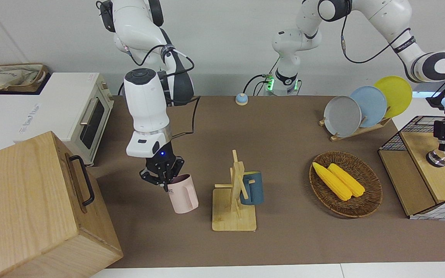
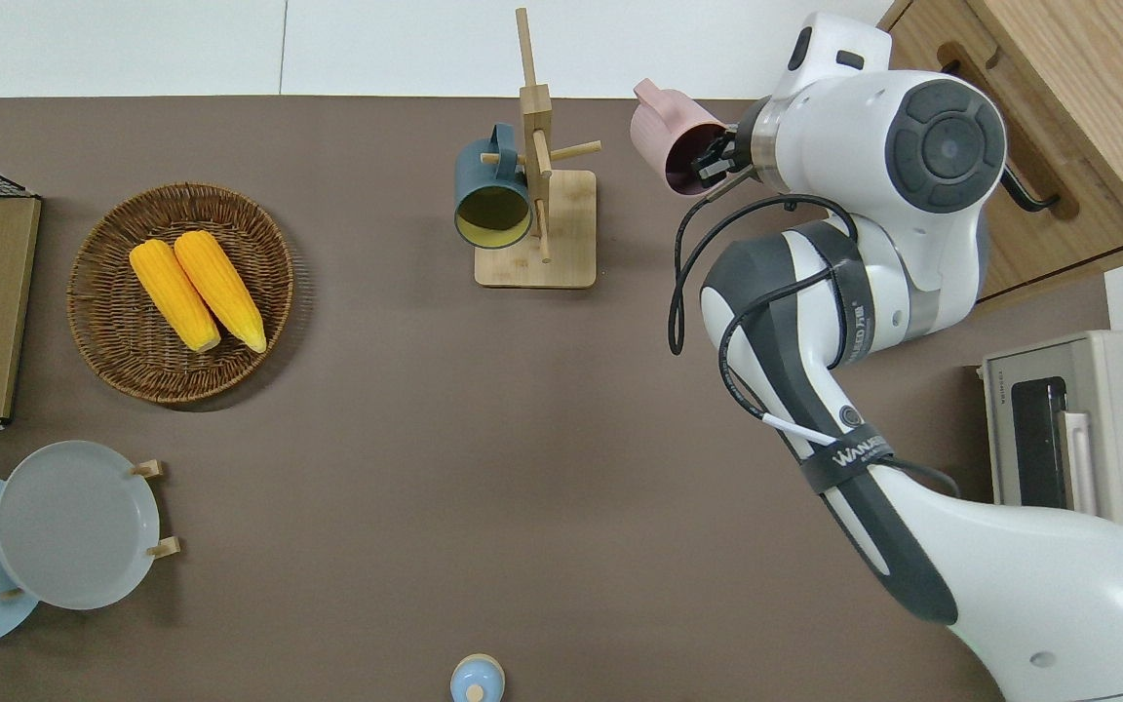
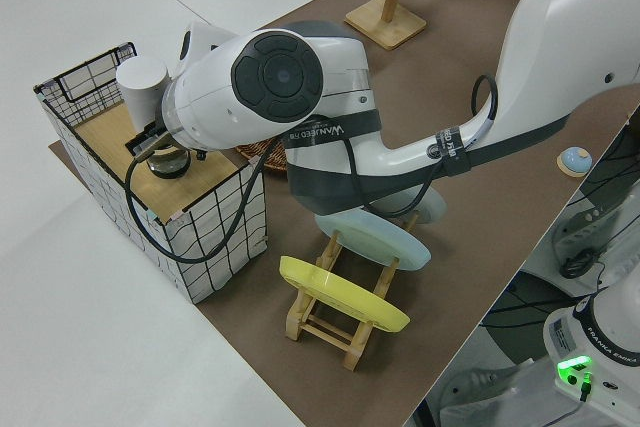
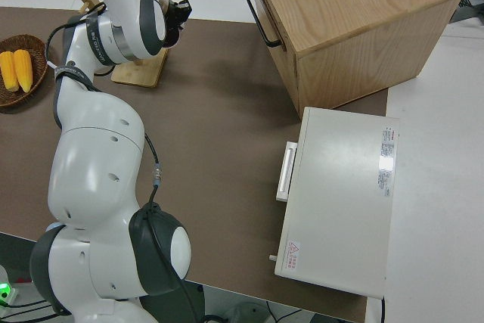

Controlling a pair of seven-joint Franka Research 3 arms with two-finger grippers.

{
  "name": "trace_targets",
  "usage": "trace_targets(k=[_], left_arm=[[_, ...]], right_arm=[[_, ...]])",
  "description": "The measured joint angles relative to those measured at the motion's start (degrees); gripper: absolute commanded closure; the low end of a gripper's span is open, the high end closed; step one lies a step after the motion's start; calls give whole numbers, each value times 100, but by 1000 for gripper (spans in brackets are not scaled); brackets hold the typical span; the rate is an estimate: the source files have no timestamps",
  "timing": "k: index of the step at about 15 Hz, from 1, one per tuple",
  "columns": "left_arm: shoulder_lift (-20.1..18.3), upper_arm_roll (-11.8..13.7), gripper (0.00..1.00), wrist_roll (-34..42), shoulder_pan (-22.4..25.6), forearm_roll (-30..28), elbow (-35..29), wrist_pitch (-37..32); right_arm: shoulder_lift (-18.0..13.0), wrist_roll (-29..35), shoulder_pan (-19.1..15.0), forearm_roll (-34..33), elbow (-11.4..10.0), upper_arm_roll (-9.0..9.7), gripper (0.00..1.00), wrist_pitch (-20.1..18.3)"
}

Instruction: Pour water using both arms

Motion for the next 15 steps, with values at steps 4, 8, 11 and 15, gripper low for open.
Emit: trace_targets(k=[4,8,11,15], left_arm=[[4,0,1000,-166,-2,48,108,0],[-31,-3,1000,-1146,-21,890,456,-93],[-164,-6,1000,-1802,-32,1437,756,-522],[-392,-9,1000,-2486,-46,2040,1092,-1202]], right_arm=[[-145,338,35,2,-4,34,1000,-1122],[-448,1186,96,164,-486,171,1000,-1646],[-599,1916,337,627,-871,247,1000,-1788],[-606,3046,849,948,-1034,274,1000,-1800]])
